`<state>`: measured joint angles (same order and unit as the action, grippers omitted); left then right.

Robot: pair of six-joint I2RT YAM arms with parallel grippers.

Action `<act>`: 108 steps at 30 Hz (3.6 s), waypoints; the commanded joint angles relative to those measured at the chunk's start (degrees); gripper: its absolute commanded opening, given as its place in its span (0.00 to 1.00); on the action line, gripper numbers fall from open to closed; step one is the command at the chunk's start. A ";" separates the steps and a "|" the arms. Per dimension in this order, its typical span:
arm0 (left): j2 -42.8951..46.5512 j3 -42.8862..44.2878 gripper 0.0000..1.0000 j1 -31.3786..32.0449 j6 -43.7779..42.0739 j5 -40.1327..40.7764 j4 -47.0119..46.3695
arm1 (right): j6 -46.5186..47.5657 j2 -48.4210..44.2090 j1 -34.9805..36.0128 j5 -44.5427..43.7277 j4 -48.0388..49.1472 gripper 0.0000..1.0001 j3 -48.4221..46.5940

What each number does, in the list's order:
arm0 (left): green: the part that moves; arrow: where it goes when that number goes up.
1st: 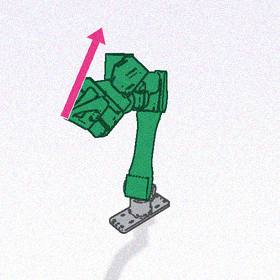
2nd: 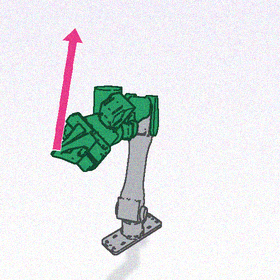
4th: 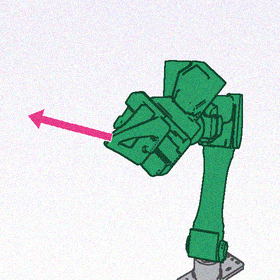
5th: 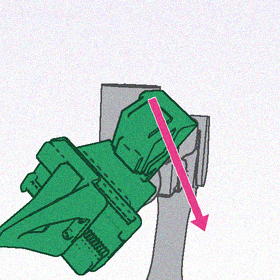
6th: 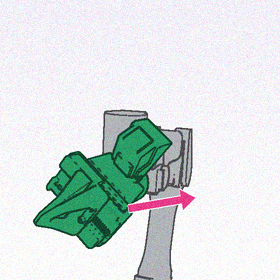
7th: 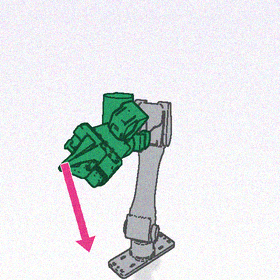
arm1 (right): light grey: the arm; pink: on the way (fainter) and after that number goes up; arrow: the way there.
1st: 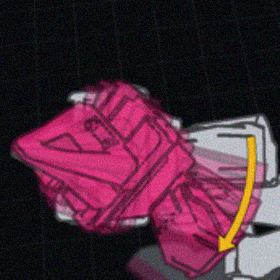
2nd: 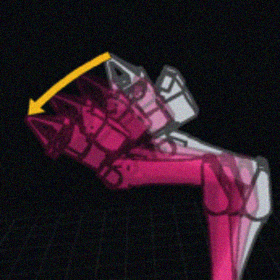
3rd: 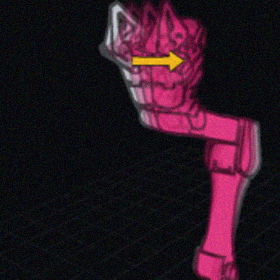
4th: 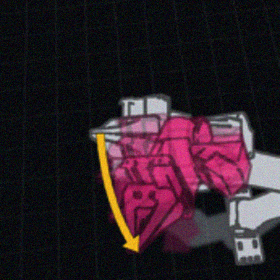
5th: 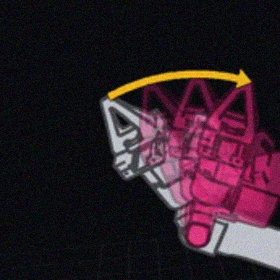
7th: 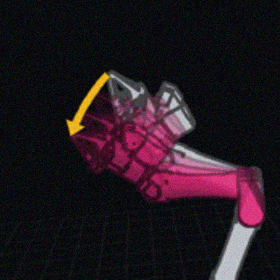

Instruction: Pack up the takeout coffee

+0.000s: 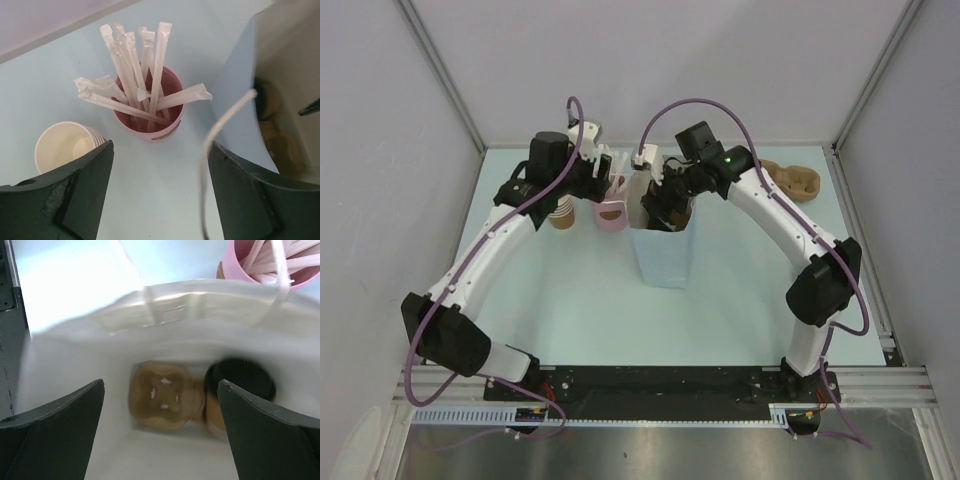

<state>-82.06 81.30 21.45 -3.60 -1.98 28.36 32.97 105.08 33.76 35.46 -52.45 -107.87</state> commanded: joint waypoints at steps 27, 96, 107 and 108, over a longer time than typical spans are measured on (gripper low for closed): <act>5.42 17.84 0.99 -1.50 -7.66 -11.57 4.25 | -6.42 -26.32 -17.56 1.27 11.56 1.00 8.37; -15.06 5.71 0.24 -5.11 -4.75 -9.10 -11.75 | -13.11 -32.66 -27.78 -5.05 27.31 0.96 30.53; -11.90 7.47 0.15 -5.10 -6.60 -8.74 -8.94 | -13.02 -32.74 -27.87 -4.88 27.22 0.96 30.53; -11.46 7.82 0.15 -5.10 -7.03 -8.92 -8.59 | -13.02 -32.74 -27.96 -4.88 27.22 0.96 30.53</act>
<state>-97.91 85.43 15.97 -8.78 -11.03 19.14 20.14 72.53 5.76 29.52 -27.49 -77.56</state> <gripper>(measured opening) 0.157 0.962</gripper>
